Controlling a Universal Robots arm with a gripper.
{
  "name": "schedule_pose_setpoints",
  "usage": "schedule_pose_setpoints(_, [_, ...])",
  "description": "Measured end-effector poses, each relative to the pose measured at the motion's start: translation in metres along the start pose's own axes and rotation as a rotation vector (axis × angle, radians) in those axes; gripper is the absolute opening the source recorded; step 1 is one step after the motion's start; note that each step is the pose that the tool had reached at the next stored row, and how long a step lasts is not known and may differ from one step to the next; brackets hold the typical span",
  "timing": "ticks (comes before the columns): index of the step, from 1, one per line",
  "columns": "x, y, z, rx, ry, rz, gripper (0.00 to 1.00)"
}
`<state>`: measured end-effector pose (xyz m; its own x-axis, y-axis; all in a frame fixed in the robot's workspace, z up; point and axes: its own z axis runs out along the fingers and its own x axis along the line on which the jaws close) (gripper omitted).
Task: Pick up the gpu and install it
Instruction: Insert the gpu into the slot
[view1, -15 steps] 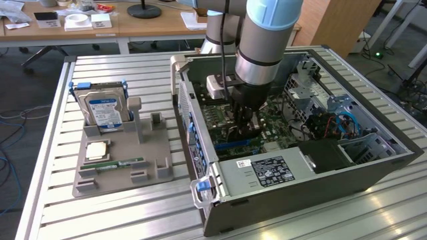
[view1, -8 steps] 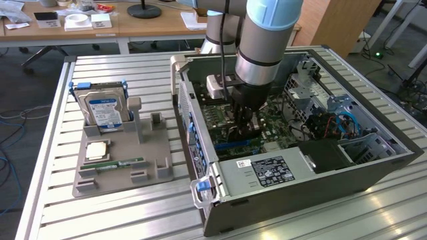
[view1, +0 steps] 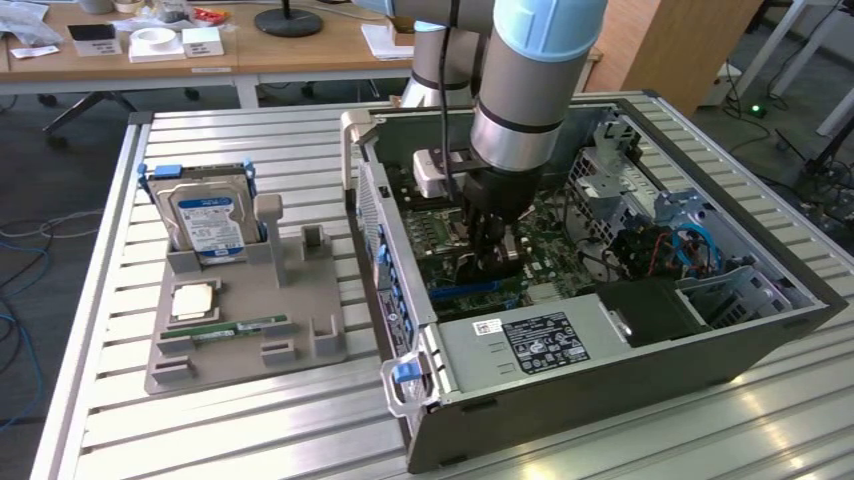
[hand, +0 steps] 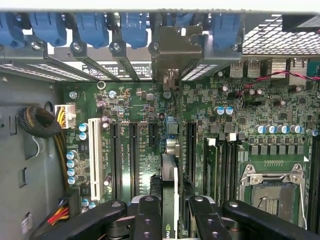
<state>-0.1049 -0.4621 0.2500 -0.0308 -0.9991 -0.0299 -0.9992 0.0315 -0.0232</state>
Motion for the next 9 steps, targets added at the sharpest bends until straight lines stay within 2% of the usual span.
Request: schedule_pose_setpoints(9, [0.0006, -0.0002, 0.0, 0.0, 0.0001, 0.003, 0.26])
